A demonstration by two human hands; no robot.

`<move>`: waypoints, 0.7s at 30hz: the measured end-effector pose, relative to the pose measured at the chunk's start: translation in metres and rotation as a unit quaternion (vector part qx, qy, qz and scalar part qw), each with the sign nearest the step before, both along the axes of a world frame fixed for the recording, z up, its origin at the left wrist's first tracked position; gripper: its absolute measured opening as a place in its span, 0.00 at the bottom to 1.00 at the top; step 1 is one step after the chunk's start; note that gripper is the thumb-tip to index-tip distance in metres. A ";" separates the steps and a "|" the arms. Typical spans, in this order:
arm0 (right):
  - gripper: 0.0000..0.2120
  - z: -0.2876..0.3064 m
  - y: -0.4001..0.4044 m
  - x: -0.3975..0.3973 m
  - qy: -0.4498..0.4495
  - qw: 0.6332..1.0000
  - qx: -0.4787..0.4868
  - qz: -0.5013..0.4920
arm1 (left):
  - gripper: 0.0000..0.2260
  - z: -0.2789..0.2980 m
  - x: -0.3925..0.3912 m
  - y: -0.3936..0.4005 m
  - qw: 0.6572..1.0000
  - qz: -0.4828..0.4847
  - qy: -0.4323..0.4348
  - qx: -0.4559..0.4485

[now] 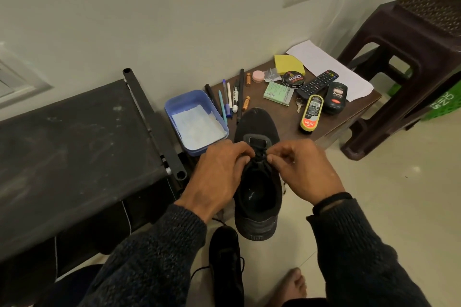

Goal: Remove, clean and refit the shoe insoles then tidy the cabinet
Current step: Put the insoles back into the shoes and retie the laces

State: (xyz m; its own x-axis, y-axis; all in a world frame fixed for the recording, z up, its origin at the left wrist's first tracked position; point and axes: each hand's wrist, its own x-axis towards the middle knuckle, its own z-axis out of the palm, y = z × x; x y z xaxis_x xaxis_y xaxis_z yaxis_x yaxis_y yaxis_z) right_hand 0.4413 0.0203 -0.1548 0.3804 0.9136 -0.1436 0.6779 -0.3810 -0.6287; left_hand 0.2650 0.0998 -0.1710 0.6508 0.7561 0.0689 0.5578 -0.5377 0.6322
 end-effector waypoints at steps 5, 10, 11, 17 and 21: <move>0.06 -0.001 0.001 0.002 0.016 0.998 -0.022 0.049 | 0.09 0.004 0.000 -0.002 0.999 -0.043 0.003 0.027; 0.10 0.000 -0.003 0.008 0.009 0.996 -0.014 0.083 | 0.08 0.007 0.003 -0.004 0.996 -0.064 0.019 0.053; 0.11 -0.001 -0.002 0.008 0.001 0.995 -0.007 0.097 | 0.07 0.008 0.004 -0.005 0.996 -0.072 0.023 0.053; 0.11 -0.007 -0.005 0.007 -0.026 0.991 0.029 0.131 | 0.08 0.012 0.007 -0.003 0.992 -0.109 0.056 0.032; 0.14 -0.007 -0.003 0.004 0.016 0.991 0.086 0.098 | 0.05 0.006 0.005 -0.002 0.994 -0.079 0.041 0.057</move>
